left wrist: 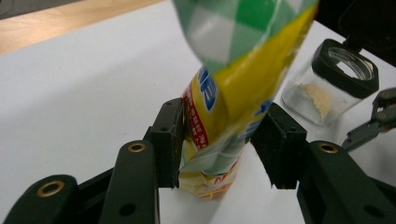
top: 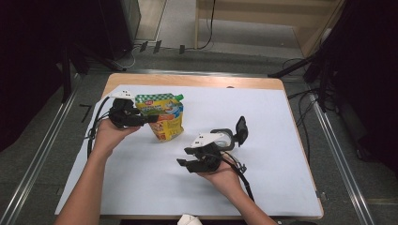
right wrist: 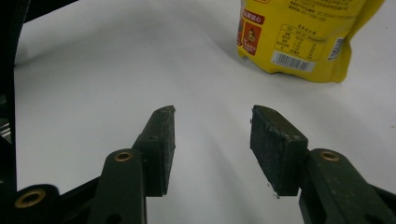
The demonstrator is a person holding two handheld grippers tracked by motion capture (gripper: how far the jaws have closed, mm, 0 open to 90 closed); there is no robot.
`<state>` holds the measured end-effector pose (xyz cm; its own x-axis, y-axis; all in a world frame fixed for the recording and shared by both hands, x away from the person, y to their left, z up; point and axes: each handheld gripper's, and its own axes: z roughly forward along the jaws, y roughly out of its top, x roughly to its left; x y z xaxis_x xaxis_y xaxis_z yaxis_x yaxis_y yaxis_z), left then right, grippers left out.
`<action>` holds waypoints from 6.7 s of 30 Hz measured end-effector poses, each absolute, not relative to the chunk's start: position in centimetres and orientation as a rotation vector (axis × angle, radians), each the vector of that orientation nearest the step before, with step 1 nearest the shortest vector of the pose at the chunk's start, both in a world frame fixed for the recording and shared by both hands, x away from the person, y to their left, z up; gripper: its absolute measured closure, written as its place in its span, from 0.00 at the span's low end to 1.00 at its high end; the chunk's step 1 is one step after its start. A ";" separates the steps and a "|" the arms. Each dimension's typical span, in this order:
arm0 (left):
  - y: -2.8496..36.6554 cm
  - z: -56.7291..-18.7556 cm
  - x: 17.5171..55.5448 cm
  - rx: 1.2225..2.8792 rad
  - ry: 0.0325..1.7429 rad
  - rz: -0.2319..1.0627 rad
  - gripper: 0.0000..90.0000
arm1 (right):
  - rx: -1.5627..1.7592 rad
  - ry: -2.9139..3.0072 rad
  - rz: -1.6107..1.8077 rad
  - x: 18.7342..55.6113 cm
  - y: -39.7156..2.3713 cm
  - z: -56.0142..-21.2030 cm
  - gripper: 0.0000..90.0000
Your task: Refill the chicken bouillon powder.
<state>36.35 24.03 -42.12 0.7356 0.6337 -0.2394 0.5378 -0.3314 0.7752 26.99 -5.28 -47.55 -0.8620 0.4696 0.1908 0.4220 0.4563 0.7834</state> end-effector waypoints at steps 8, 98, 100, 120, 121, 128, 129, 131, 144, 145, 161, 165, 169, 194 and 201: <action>23.9 -42.0 36.6 2.037 0.848 0.126 0.62 | 0.815 2.650 1.402 27.0 -4.8 -48.0 0.60; 18.0 -35.2 30.0 2.077 0.833 -0.035 0.95 | 0.759 2.464 1.381 25.8 -3.5 -50.2 0.73; 17.7 -35.3 30.0 2.080 0.837 -0.013 0.94 | 0.741 2.463 1.383 25.6 -3.6 -50.1 0.73; 14.9 -36.3 30.3 2.055 0.791 0.019 0.86 | 0.738 2.484 1.508 24.0 -4.1 -48.6 0.71; 14.8 -36.3 30.3 2.056 0.791 0.021 0.86 | 0.738 2.482 1.509 24.0 -4.1 -48.6 0.71; 13.8 -36.6 30.2 2.066 0.777 0.057 0.83 | 0.751 2.495 1.542 23.7 -4.2 -48.4 0.71; 13.7 -36.6 30.2 2.069 0.771 0.059 0.82 | 0.742 2.495 1.549 23.7 -4.2 -48.4 0.72; 13.3 -36.8 30.1 2.070 0.770 0.062 0.82 | 0.725 2.499 1.554 23.4 -4.0 -48.2 0.72; 12.3 -37.2 30.4 2.072 0.782 0.027 0.82 | 0.716 2.513 1.583 22.8 -4.0 -47.6 0.72; 12.2 -37.2 30.4 2.072 0.783 0.025 0.82 | 0.718 2.516 1.586 22.7 -4.0 -47.6 0.72; 10.2 -37.9 30.5 2.072 0.803 -0.031 0.70 | 0.759 2.535 1.633 22.7 -3.9 -47.4 0.72; 9.9 -38.0 30.7 2.074 0.816 -0.036 0.69 | 0.757 2.531 1.633 22.7 -3.9 -47.4 0.70; 9.7 -38.0 30.8 2.078 0.822 -0.041 0.68 | 0.762 2.535 1.644 22.8 -4.0 -47.4 0.70; 8.7 -37.1 31.6 2.122 0.873 -0.034 0.65 | 0.722 2.529 1.619 23.1 -3.4 -47.1 0.71; 8.7 -36.8 31.8 2.151 0.912 -0.032 0.62 | 0.789 2.524 1.721 23.5 -3.6 -46.9 0.71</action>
<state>31.75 8.66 -36.79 0.7416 0.5985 -0.3031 0.6185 -0.4350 0.6544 23.52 -3.59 -46.88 -0.8747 0.3929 0.2838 0.4078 0.2802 0.8690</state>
